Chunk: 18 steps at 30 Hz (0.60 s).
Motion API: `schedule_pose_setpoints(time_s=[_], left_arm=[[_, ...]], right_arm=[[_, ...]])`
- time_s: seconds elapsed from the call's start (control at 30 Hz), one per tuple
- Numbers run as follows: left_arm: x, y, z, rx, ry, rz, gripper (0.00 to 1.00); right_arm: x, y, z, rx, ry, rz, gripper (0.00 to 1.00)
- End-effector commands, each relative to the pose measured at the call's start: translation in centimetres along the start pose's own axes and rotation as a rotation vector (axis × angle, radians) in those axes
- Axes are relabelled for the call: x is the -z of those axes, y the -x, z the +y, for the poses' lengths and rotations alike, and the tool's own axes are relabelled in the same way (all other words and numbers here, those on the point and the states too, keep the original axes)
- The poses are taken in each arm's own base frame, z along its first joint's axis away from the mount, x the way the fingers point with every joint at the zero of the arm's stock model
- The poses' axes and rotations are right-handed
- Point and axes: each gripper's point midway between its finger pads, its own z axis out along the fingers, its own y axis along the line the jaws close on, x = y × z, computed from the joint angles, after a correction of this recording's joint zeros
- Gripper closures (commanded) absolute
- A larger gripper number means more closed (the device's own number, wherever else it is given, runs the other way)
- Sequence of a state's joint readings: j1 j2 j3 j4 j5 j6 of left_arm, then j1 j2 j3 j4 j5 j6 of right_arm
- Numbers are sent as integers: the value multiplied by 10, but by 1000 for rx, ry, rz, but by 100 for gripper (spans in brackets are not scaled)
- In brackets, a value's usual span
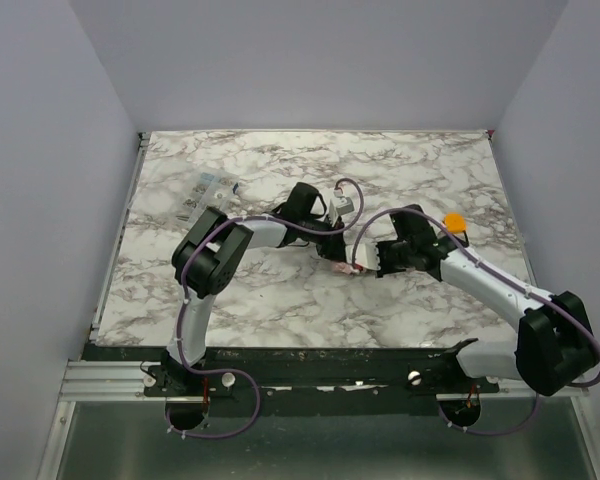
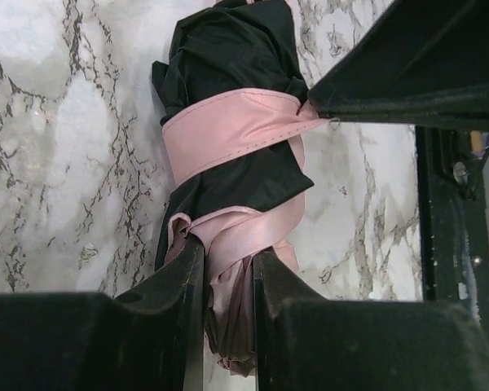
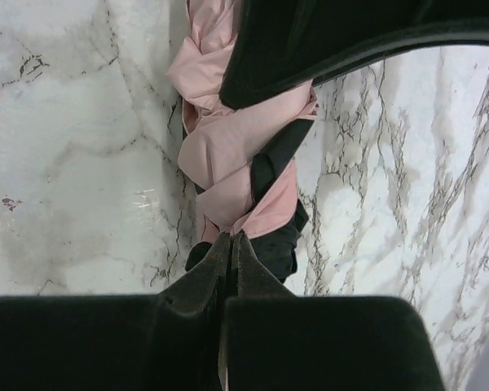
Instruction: Put away the umbrella
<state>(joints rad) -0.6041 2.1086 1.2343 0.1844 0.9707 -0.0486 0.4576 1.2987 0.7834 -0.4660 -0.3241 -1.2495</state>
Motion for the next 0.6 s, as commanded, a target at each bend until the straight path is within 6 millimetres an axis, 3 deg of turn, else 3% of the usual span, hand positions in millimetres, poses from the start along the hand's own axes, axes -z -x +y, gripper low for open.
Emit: schedule_pose_setpoints(time_s=[0.0,0.4,0.57], left_arm=[[13,-90,22,422,151,226,100],[14,-87,19,516,155,262,100],[15,-86,19,535,154,275,100]], right_arm=[[2,-12,34,20,88,108,100],[11,0,33,140,60,184,100],[5,2,51,189,103,220,100]])
